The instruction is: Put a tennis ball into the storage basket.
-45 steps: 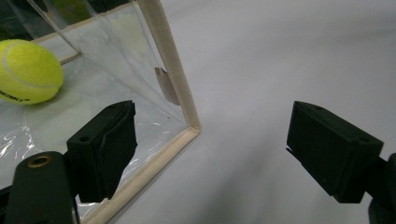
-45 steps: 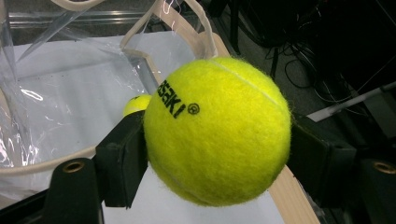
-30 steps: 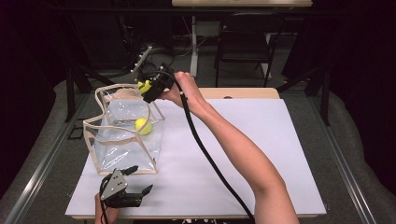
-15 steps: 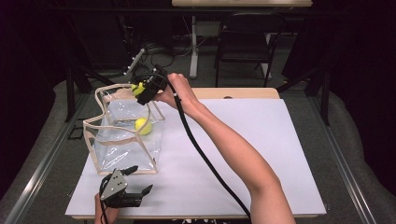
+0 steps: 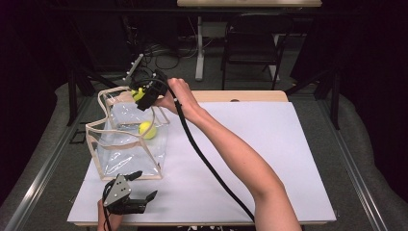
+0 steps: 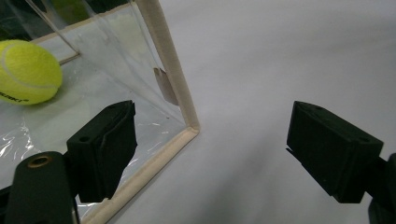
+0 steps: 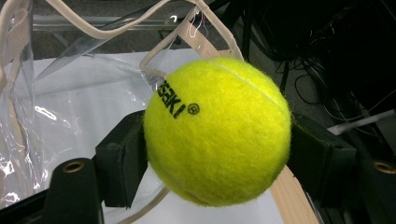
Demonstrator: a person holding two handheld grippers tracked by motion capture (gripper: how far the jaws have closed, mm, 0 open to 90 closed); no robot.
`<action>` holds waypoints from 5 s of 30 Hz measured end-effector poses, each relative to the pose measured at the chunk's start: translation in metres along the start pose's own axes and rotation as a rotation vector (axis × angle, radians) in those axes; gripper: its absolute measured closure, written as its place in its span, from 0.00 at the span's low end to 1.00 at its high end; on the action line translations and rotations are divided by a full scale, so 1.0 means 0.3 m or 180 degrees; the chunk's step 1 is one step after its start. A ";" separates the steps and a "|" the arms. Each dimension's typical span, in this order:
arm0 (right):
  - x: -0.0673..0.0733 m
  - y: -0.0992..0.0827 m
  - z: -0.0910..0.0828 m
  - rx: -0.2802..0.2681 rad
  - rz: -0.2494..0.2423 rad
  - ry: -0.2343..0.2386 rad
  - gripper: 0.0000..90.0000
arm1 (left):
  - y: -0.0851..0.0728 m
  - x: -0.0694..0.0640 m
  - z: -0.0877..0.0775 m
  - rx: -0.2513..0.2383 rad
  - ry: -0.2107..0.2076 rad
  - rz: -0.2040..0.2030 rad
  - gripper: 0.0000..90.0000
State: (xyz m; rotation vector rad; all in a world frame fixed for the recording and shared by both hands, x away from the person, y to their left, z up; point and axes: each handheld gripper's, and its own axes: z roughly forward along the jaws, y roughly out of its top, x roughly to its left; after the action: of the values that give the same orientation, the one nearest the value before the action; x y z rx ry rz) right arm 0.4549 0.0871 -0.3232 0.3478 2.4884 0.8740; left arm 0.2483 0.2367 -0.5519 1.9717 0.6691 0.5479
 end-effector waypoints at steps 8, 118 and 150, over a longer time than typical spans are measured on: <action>0.009 0.005 0.014 -0.0033 0.0007 0.0036 0.29 | 0.000 0.000 0.000 0.0002 0.0001 0.0005 0.18; 0.004 -0.292 -0.094 -0.0207 0.0397 0.0405 0.00 | 0.005 -0.002 0.006 0.0013 -0.0043 0.0028 0.18; 0.046 -0.573 -0.183 -0.0179 0.0522 0.0237 0.01 | 0.008 -0.004 0.014 0.0021 -0.0049 0.0033 0.18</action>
State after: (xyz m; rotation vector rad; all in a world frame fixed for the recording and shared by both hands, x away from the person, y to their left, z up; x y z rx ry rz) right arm 0.4013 -0.0674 -0.4005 0.5149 2.5248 1.0375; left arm 0.2505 0.2323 -0.5517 1.9846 0.6522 0.5369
